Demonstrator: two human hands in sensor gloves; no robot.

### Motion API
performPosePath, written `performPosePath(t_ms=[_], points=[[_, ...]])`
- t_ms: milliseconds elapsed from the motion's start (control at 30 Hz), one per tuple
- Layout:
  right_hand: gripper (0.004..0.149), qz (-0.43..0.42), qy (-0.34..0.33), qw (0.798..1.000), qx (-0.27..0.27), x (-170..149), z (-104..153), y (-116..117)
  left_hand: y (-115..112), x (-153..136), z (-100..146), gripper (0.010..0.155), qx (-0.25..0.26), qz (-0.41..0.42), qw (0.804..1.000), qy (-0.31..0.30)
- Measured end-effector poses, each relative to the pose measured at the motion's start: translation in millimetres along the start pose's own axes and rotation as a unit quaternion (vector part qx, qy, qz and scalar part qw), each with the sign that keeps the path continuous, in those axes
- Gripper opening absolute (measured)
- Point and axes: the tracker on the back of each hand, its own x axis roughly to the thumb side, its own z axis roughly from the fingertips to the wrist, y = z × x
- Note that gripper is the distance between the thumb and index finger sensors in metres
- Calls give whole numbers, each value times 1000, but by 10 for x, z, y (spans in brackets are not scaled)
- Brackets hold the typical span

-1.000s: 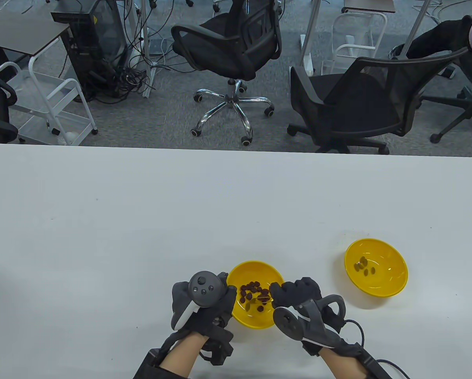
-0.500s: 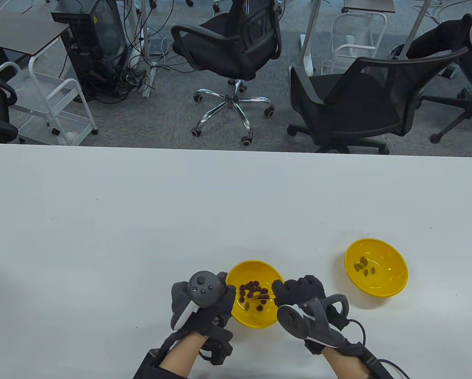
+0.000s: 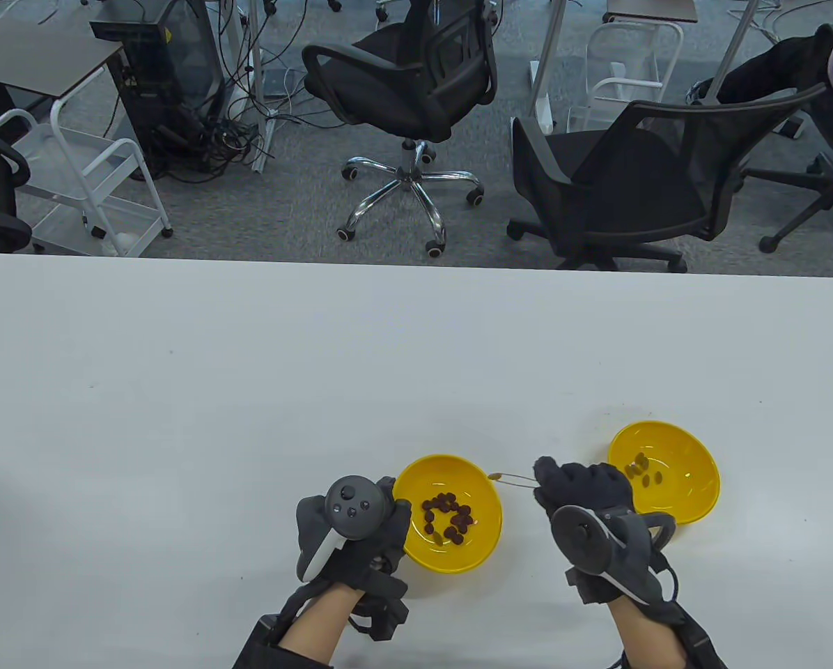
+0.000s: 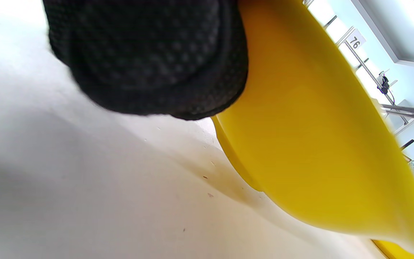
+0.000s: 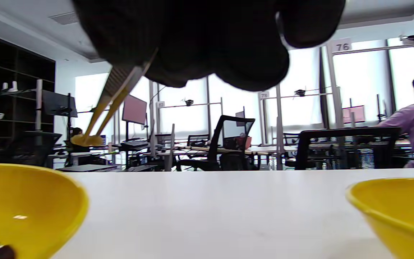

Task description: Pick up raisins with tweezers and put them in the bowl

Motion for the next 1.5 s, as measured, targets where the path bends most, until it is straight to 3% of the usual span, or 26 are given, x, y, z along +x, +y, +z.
performPosePath(t_ms=[267, 533, 900, 1500], points=[[45, 74, 165, 984, 2, -752, -82, -3, -3, 2, 0, 55, -2, -1, 1000, 0], [45, 124, 278, 952, 44, -1124, -83, 141, -3, 2, 1, 55, -3, -1, 1000, 1], [45, 143, 317, 934, 82, -1296, -85, 309, -8, 5, -4, 55, -3, -1, 1000, 1], [47, 155, 312, 934, 82, -1271, -96, 321, 5, -8, -2, 55, -1, 3, 1000, 2]])
